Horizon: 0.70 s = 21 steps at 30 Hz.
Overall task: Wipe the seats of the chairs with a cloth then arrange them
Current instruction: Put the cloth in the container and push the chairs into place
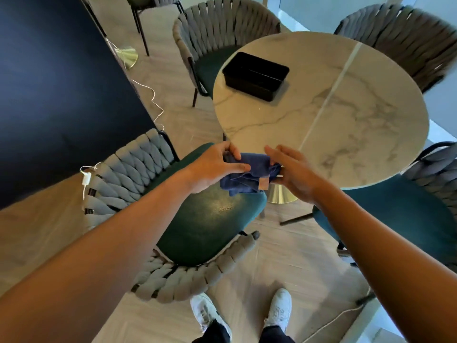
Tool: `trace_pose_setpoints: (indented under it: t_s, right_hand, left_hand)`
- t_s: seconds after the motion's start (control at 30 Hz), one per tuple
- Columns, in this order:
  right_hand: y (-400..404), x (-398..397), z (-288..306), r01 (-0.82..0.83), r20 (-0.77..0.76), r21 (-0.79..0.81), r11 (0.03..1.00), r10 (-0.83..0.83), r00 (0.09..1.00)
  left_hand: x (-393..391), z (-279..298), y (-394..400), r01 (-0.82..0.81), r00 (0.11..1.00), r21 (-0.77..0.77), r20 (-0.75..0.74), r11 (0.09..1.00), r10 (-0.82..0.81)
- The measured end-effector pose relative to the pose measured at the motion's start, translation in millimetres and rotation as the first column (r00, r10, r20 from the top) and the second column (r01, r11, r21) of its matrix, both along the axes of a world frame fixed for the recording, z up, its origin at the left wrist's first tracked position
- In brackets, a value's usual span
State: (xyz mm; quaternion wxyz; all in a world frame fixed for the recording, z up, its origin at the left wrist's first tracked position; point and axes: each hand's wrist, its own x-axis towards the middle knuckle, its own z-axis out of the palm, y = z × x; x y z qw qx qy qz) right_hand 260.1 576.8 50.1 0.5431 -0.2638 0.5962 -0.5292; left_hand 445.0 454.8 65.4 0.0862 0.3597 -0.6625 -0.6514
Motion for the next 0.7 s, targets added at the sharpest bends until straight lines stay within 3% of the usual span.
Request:
trace_pose_setpoints:
  t_s: [0.07, 0.2, 0.33, 0.43, 0.57, 0.7]
  right_hand:
    - [-14.8, 19.2, -5.6, -0.018, -0.072, -0.015, 1.0, 0.017, 0.997]
    - [-30.8, 48.5, -7.8, -0.063, -0.08, 0.11, 0.992, 0.073, 0.994]
    - [-41.2, 61.8, 0.2, -0.05, -0.174, 0.011, 0.999, 0.051, 0.983]
    - [-53.0, 62.5, 8.4, 0.043, -0.139, -0.094, 0.995, -0.056, 0.989]
    - [-71.5, 49.5, 12.7, 0.093, -0.056, -0.063, 0.994, -0.097, 0.994]
    - [-91.4, 17.5, 7.2, 0.123, -0.054, -0.113, 0.986, -0.13, 0.99]
  left_hand:
    - [22.6, 1.6, -15.4, 0.002, 1.0, -0.013, -0.009, 1.0, -0.002]
    - [57.7, 7.1, -42.5, -0.014, 0.998, 0.074, -0.059, 0.997, 0.018]
    - [72.4, 6.0, -61.5, 0.012, 0.993, 0.088, -0.116, 0.996, -0.001]
    - [62.0, 13.1, -66.8, -0.022, 0.99, 0.078, -0.139, 0.997, 0.032]
    - [32.7, 14.5, -81.2, -0.06, 0.997, -0.025, -0.05, 0.998, 0.058]
    - [0.0, 16.7, -103.6, -0.075, 0.992, 0.101, -0.09, 0.992, 0.085]
